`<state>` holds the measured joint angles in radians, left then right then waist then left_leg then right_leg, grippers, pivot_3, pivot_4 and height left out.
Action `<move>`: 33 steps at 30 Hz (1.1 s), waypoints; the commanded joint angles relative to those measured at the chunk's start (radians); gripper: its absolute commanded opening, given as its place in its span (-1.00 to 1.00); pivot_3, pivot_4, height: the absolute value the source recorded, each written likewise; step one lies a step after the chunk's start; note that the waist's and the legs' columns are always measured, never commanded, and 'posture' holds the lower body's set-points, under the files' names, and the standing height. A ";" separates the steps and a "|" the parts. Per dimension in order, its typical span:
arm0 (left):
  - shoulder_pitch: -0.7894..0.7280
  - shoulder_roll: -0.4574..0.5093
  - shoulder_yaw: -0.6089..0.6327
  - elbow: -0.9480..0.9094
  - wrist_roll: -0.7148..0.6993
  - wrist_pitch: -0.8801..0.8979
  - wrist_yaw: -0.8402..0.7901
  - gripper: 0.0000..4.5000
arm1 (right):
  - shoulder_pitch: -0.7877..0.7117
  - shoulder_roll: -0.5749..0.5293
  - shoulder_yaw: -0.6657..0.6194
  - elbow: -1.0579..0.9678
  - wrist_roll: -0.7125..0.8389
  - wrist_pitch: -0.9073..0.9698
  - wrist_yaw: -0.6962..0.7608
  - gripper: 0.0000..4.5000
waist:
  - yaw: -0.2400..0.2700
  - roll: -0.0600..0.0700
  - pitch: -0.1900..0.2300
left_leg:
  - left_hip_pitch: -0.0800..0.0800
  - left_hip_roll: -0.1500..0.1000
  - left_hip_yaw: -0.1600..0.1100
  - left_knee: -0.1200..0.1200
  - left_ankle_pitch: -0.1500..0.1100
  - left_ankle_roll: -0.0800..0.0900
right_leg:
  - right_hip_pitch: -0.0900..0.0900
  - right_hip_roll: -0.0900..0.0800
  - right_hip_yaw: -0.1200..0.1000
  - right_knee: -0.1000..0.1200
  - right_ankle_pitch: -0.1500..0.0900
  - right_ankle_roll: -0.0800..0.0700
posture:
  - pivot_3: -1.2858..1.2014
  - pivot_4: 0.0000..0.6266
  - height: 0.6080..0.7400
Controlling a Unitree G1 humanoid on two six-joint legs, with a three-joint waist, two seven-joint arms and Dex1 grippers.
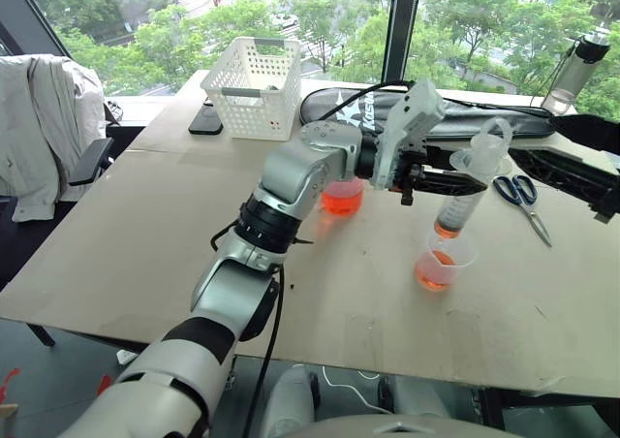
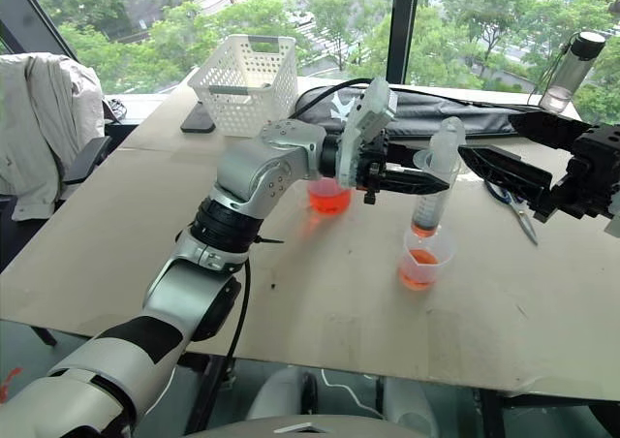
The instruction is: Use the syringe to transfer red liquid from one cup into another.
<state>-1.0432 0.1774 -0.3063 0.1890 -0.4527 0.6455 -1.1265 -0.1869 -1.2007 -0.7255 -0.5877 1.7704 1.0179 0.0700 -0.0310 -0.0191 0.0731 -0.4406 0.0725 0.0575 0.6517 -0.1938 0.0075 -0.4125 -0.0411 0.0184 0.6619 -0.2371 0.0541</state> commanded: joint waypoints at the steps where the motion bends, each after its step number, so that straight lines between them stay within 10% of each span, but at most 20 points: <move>1: -0.004 -0.015 0.003 -0.015 0.008 -0.021 -0.004 -0.32 | -0.024 -0.028 0.043 -0.009 0.052 -0.067 -0.041 0.76 | 0.000 -0.010 0.018 | 0.000 0.000 0.000 0.000 0.000 0.000 | 0.000 0.000 0.000 0.000 0.000 0.000 | 0.03 -0.52 0.75; 5: -0.002 -0.024 0.002 -0.026 0.009 -0.015 -0.001 -0.32 | -0.041 -0.030 0.112 -0.027 0.056 -0.108 -0.074 -0.02 | 0.001 -0.005 0.044 | 0.008 0.000 -0.004 -0.001 0.000 0.001 | 0.008 0.005 0.007 -0.003 -0.002 -0.005 | 0.03 -0.52 0.75; 13: 0.000 -0.031 0.005 -0.041 0.013 -0.014 -0.001 -0.32 | -0.040 -0.034 0.152 -0.029 0.034 -0.124 -0.093 -0.02 | 0.024 -0.004 0.050 | 0.007 0.000 -0.003 -0.002 -0.003 0.005 | 0.007 0.006 0.008 -0.005 -0.002 -0.001 | 0.03 -0.52 0.75; 18: -0.001 -0.033 0.007 -0.052 0.008 -0.012 -0.002 -0.32 | -0.051 -0.035 0.164 -0.018 0.026 -0.130 -0.106 -0.96 | 0.023 -0.004 0.050 | 0.007 0.000 -0.002 -0.002 -0.003 0.005 | 0.007 0.006 0.009 -0.004 -0.004 -0.004 | 0.03 -0.52 0.75; 33: -0.014 -0.058 0.042 -0.067 -0.026 -0.009 0.009 -0.32 | 0.009 -0.056 0.167 -0.053 0.001 -0.092 -0.063 -0.96 | 0.023 -0.004 0.052 | 0.007 0.000 -0.002 -0.002 -0.003 0.005 | 0.007 0.006 0.009 -0.005 -0.004 -0.004 | 0.03 -0.52 0.75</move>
<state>-1.0213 0.1384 -0.3204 0.1836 -0.4346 0.6518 -1.1147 -0.1906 -1.2386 -0.5591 -0.6231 1.7765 0.9120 0.0010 -0.0079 -0.0233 0.1246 -0.4332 0.0723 0.0553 0.6496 -0.1968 0.0122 -0.4053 -0.0352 0.0278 0.6567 -0.2408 0.0499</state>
